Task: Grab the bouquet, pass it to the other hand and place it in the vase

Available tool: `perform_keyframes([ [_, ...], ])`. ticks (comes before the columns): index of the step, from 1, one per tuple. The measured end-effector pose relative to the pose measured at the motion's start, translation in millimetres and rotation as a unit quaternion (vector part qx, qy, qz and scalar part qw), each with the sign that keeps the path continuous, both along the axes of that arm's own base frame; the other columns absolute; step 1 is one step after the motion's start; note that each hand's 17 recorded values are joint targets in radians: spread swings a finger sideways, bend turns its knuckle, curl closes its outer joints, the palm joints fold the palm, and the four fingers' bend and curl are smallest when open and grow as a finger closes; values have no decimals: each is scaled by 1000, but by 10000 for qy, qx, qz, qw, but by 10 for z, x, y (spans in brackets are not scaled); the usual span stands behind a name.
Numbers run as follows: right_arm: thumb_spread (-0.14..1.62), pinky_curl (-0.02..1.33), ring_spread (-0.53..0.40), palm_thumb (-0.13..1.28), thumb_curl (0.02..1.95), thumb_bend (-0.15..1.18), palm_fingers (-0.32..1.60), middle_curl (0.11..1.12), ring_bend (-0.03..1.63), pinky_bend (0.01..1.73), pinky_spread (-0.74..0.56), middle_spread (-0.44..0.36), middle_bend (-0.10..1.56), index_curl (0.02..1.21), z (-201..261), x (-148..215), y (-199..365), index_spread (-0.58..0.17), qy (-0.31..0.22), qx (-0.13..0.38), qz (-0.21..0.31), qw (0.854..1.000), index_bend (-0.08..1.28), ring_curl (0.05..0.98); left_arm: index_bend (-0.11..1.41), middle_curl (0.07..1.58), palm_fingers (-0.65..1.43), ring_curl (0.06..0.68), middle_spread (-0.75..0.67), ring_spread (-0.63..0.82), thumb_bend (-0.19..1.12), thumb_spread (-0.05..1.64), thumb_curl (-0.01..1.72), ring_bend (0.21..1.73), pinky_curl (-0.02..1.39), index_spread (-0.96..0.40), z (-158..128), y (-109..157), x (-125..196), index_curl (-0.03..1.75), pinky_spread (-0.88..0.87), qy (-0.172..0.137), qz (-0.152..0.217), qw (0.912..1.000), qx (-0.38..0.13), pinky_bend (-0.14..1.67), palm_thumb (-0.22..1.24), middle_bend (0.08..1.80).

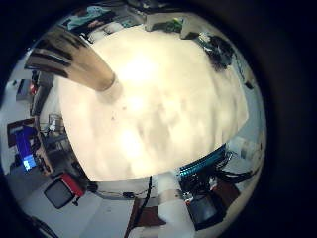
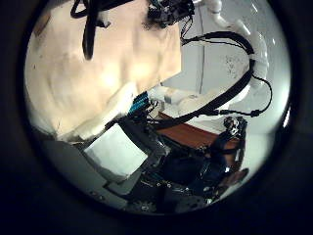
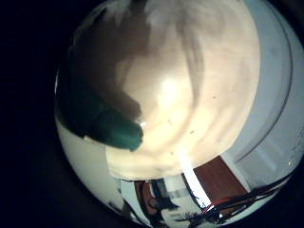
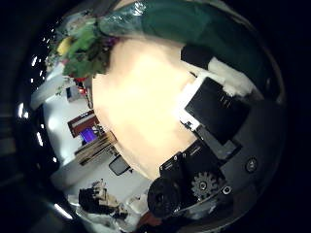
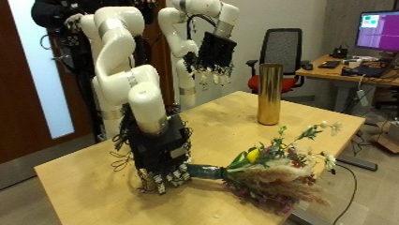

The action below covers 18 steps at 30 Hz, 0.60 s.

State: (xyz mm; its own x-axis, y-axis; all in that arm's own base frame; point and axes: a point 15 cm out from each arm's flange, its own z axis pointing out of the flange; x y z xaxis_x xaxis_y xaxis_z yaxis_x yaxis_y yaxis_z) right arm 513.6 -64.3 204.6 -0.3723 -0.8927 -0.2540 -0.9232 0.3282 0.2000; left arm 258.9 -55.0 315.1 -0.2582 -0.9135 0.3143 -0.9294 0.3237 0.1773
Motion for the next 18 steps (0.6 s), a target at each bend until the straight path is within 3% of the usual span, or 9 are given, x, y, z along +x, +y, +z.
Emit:
perform_keyframes([
  [6, 899, 668, -217, 1203, 647, 45, 1103, 764, 1414, 1405, -233, -156, 1317, 899, 592, -124, -127, -313, -530, 1, 72, 9986, 1037, 607, 618, 377, 339, 186, 48, 440, -26, 994, 327, 373, 164, -273, 2, 39, 82, 588, 489, -64, 88, 9999, -21, 166, 590, 295],
  [11, 850, 730, -202, 1239, 722, 33, 1092, 767, 1430, 1387, -197, -136, 1360, 958, 1086, -302, 20, -299, -1014, 489, 237, 9934, 1035, 642, 611, 379, 365, 185, 42, 463, -25, 994, 326, 394, 160, -274, 5, 141, 187, 587, 487, -146, 354, 9992, -81, 162, 593, 309],
  [15, 815, 763, -199, 1236, 763, 30, 1090, 761, 1431, 1360, -192, -129, 1373, 981, 1433, -516, 134, -295, -1395, 932, 381, 9851, 1027, 652, 605, 385, 377, 187, 30, 465, -24, 1008, 324, 410, 155, -276, 40, 67, 259, 588, 480, -191, 484, 9981, -318, 163, 591, 333],
  [18, 786, 787, -199, 1236, 795, 27, 1088, 756, 1433, 1336, -190, -125, 1379, 995, 1599, -674, 197, -293, -1647, 1205, 418, 9781, 1020, 661, 611, 398, 413, 186, -58, 355, -24, 1011, 324, 419, 150, -292, 62, 104, 317, 594, 458, -205, 595, 9973, -383, 166, 591, 372],
])
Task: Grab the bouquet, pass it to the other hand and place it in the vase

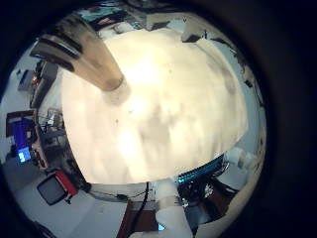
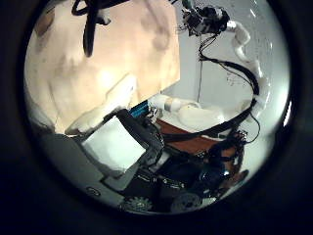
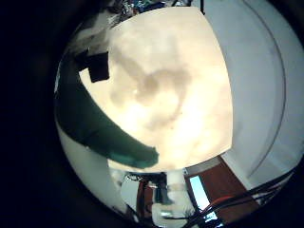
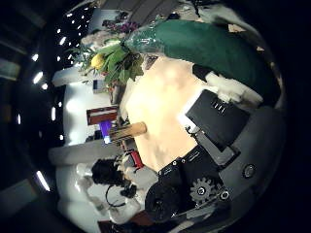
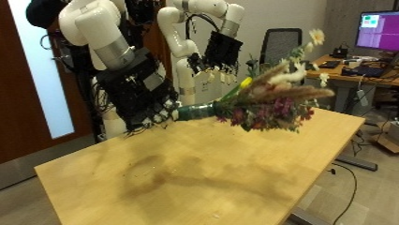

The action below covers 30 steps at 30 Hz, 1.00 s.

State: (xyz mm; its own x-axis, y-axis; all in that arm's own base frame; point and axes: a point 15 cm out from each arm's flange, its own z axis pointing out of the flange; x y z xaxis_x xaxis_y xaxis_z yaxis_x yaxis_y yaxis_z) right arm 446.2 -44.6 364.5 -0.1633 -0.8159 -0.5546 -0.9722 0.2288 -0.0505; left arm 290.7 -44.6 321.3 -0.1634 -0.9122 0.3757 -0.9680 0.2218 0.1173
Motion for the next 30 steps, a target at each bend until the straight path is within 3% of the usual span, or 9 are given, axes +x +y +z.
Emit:
perform_keyframes([
  [4, 721, 834, -196, 1235, 849, 12, 1095, 747, 1430, 1300, -193, -123, 1381, 1020, 183, -169, 142, -293, -377, 513, 187, 9978, 1008, 670, 627, 404, 415, 180, -102, 300, -24, 1013, 324, 417, 148, -300, 57, 19, 79, 603, 440, -55, 154, 9997, -169, 171, 591, 379],
  [10, 642, 882, -195, 1233, 896, -6, 1095, 742, 1427, 1253, -202, -122, 1387, 1039, 400, -468, 365, -293, -597, 1218, 653, 9886, 1004, 675, 626, 404, 412, 174, -51, 323, -38, 1014, 310, 422, 151, -301, 193, -71, 181, 609, 415, -192, 296, 9976, -596, 178, 526, 378],
  [18, 515, 941, -196, 1220, 939, -15, 1100, 742, 1424, 1210, -213, -123, 1391, 1058, 501, -695, 590, -296, -1114, 2115, 1378, 9612, 1005, 683, 398, 391, 359, 176, 55, 328, -43, 937, 285, 484, 192, -142, 395, -236, 249, 562, 384, -353, 407, 9887, -1401, 209, 326, 342],
  [23, 440, 976, -196, 1203, 955, -18, 1103, 742, 1422, 1168, -218, -123, 1395, 1062, 331, -914, 715, -295, -1296, 2819, 1897, 9315, 1006, 687, 233, 378, 352, 176, 105, 322, -35, 889, 292, 522, 220, -27, 657, -373, 336, 519, 363, -583, 569, 9706, -2266, 215, 276, 302],
  [30, 386, 1010, -198, 1192, 964, -18, 1106, 743, 1425, 1143, -219, -118, 1393, 1066, 359, -1082, 907, -294, -1288, 3534, 2496, 8923, 1014, 691, 163, 366, 333, 173, 158, 326, -34, 865, 302, 543, 244, 53, 1000, -512, 453, 472, 344, -948, 727, 9431, -3102, 224, 253, 253],
])
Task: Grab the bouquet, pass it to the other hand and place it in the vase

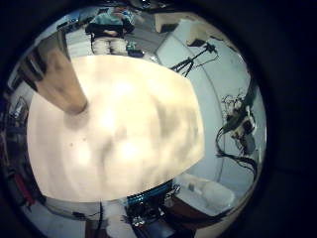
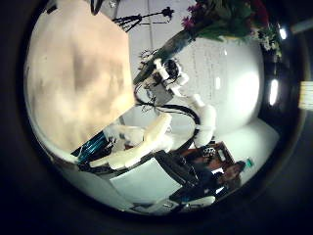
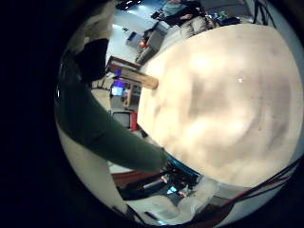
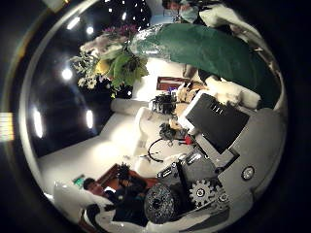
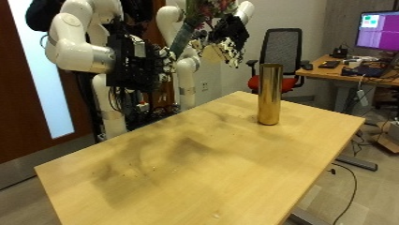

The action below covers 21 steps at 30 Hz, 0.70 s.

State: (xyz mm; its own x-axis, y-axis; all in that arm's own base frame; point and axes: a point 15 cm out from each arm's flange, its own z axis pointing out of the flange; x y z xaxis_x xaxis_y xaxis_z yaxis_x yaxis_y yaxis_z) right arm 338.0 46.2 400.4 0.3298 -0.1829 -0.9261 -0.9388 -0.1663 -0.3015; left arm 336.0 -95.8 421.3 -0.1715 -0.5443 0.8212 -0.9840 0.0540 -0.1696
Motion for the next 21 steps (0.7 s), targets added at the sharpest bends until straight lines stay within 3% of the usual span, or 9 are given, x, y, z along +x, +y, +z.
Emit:
perform_keyframes([
  [8, 341, 1055, -206, 1181, 974, -19, 1098, 743, 1407, 1122, -224, -112, 1403, 1067, 168, -94, 466, -292, -139, 340, 644, 9972, 1021, 707, 135, 365, 266, 182, 231, 360, -34, 838, 311, 618, 280, 137, 149, -205, -25, 368, 335, 112, -249, 9976, -638, 288, 244, 257],
  [15, 350, 1101, -209, 1180, 979, -17, 1092, 741, 1389, 1089, -236, -111, 1408, 1072, 156, -187, 834, -288, -119, 314, 1172, 9925, 1034, 733, 154, 362, 226, 176, 269, 413, -35, 812, 323, 676, 295, 195, 327, -372, -74, 299, 350, 218, -506, 9898, -1315, 316, 264, 297],
  [21, 354, 1114, -211, 1180, 980, -18, 1093, 740, 1383, 1082, -237, -111, 1409, 1073, 29, -154, 1090, -286, -166, 87, 1343, 9908, 1034, 740, 147, 366, 240, 173, 268, 416, -35, 803, 324, 678, 295, 197, 442, -434, -78, 291, 344, 292, -661, 9849, -1573, 324, 268, 326],
])
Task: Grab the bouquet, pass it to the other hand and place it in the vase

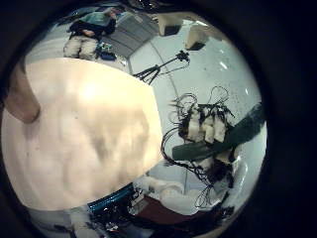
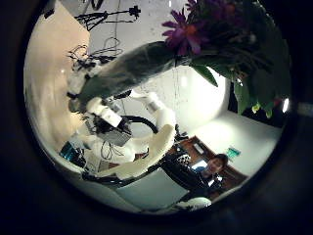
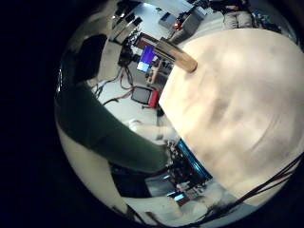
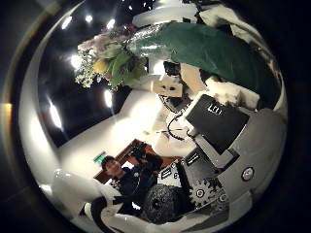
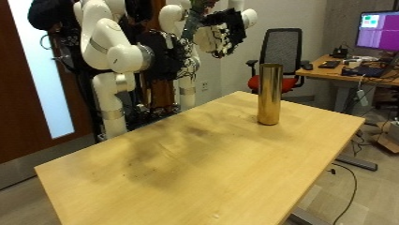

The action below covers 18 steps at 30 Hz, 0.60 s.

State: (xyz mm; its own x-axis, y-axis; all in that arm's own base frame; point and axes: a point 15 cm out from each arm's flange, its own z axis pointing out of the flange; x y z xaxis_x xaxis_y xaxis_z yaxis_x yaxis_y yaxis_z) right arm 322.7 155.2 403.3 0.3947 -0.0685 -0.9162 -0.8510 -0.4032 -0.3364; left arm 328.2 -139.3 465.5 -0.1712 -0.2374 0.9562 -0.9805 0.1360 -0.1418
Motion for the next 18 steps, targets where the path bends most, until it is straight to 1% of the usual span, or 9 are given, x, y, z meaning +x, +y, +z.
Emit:
perform_keyframes([
  [6, 356, 1123, -212, 1180, 980, -18, 1091, 740, 1381, 1072, -237, -111, 1410, 1074, -143, 78, 170, -284, -113, -268, 9, 9996, 1035, 746, 156, 385, 297, 163, 197, 401, -35, 798, 326, 670, 289, 198, 117, -112, -69, 285, 313, 287, -360, 9979, -447, 310, 279, 414],
  [7, 357, 1126, -213, 1180, 980, -18, 1092, 739, 1380, 1070, -237, -110, 1410, 1074, -183, 95, 191, -284, -136, -349, -2, 9993, 1035, 747, 161, 391, 308, 161, 163, 389, -35, 797, 327, 666, 288, 192, 140, -114, -83, 287, 302, 312, -426, 9974, -491, 304, 281, 436],
  [9, 358, 1131, -213, 1180, 980, -18, 1092, 739, 1378, 1066, -237, -110, 1410, 1075, -262, 122, 210, -283, -172, -499, -26, 9986, 1034, 750, 166, 436, 411, 147, -19, 295, -31, 798, 330, 653, 271, 165, 178, -112, -93, 292, 239, 363, -512, 9965, -551, 260, 302, 595],
  [11, 358, 1135, -213, 1180, 980, -18, 1091, 740, 1377, 1064, -237, -111, 1409, 1075, -297, 124, 241, -283, -181, -547, -15, 9983, 1035, 752, 178, 457, 447, 144, -87, 247, -31, 802, 331, 651, 268, 150, 170, -115, -79, 301, 205, 477, -522, 9955, -625, 253, 317, 644],
  [12, 359, 1138, -214, 1180, 980, -18, 1091, 740, 1376, 1062, -238, -111, 1408, 1075, -306, 126, 260, -283, -188, -564, -10, 9982, 1035, 754, 173, 475, 489, 143, -141, 198, -31, 806, 333, 663, 268, 136, 174, -120, -69, 305, 166, 515, -514, 9950, -683, 265, 326, 682],
  [13, 359, 1140, -214, 1180, 981, -18, 1091, 740, 1375, 1061, -238, -111, 1408, 1075, -314, 126, 273, -282, -194, -570, -4, 9982, 1035, 755, 160, 505, 669, 147, -211, 96, -25, 810, 335, 698, 281, 109, 183, -125, -59, 305, 64, 543, -496, 9945, -750, 337, 345, 770],
  [14, 359, 1142, -214, 1180, 981, -18, 1091, 741, 1374, 1060, -238, -111, 1408, 1075, -318, 127, 277, -282, -191, -569, -9, 9982, 1035, 756, 130, 524, 879, 162, -305, -120, -2, 835, 344, 779, 304, 46, 198, -132, -57, 286, -169, 581, -485, 9938, -814, 488, 426, 846],
  [16, 359, 1144, -214, 1180, 981, -18, 1092, 741, 1373, 1058, -239, -112, 1407, 1075, -339, 166, 275, -282, -210, -596, -80, 9980, 1034, 758, 150, 590, 918, 216, -384, -335, -7, 864, 354, 872, 359, -33, 224, -140, -37, 282, -400, 718, -467, 9919, -942, 635, 522, 907],
  [18, 361, 1147, -215, 1176, 982, -19, 1092, 741, 1372, 1056, -239, -112, 1407, 1076, -350, 231, 269, -282, -258, -616, -197, 9976, 1034, 759, 143, 619, 994, 261, -430, -429, -3, 877, 365, 961, 399, -89, 244, -137, -33, 270, -523, 777, -469, 9906, -1027, 747, 602, 930],
])
